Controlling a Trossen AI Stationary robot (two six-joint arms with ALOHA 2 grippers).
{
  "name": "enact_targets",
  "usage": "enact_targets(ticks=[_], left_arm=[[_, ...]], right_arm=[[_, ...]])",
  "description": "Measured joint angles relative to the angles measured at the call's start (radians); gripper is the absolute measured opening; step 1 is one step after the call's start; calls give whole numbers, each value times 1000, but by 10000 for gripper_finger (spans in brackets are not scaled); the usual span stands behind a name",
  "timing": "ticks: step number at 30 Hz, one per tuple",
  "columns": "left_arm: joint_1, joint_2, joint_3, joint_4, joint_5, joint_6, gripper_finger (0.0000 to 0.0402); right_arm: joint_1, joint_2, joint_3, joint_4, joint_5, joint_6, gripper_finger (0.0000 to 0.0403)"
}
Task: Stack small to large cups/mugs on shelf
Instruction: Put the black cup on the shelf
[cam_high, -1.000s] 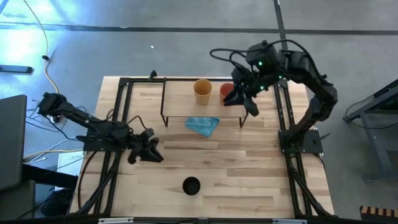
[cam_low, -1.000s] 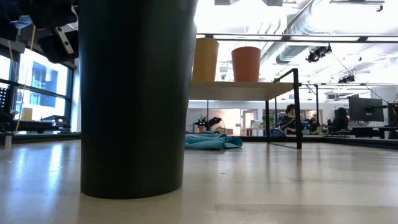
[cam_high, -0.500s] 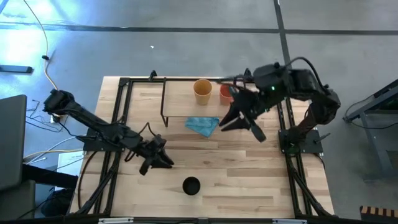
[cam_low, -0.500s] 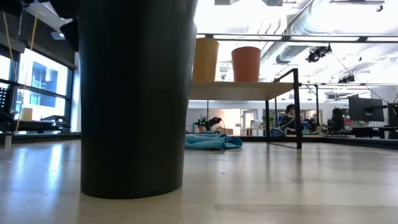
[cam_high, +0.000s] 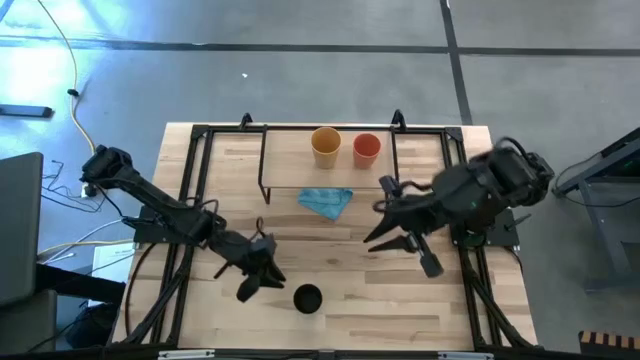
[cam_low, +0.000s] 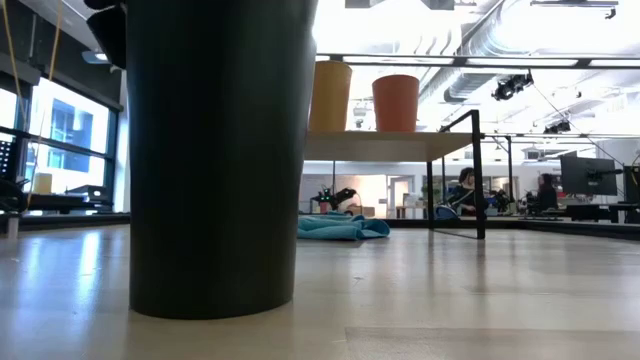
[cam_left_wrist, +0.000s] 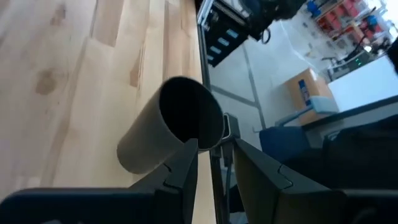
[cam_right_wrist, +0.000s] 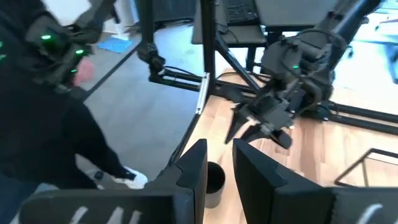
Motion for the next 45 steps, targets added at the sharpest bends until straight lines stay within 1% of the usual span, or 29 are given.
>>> enact_targets(ticks=[7, 10, 13, 20, 25, 32, 35, 38, 45], left_arm=[[-23, 109, 101, -79, -24, -28, 92], [-22, 149, 145, -113, -33, -30, 92], [-21, 181, 186, -162, -57, -37, 92], [-21, 233, 266, -291, -73, -54, 92], [-21, 252, 293, -301, -73, -52, 92], [-21, 257, 299, -309, -70, -53, 92], [-21, 257, 299, -309, -91, -56, 92], [-21, 265, 299, -310, -110, -56, 92], [-20, 314, 299, -304, -106, -103, 92]], right_arm=[[133, 5, 0, -45, 269, 133, 69], [182, 17, 0, -69, 347, 184, 69], [225, 32, 0, -81, 400, 224, 69], [307, 87, 0, -83, 461, 287, 69], [352, 133, 0, -78, 499, 292, 69], [378, 174, 0, -66, 504, 323, 69], [382, 177, 0, -66, 506, 345, 69], [383, 177, 0, -61, 534, 353, 69], [407, 177, 0, -45, 560, 347, 69]])
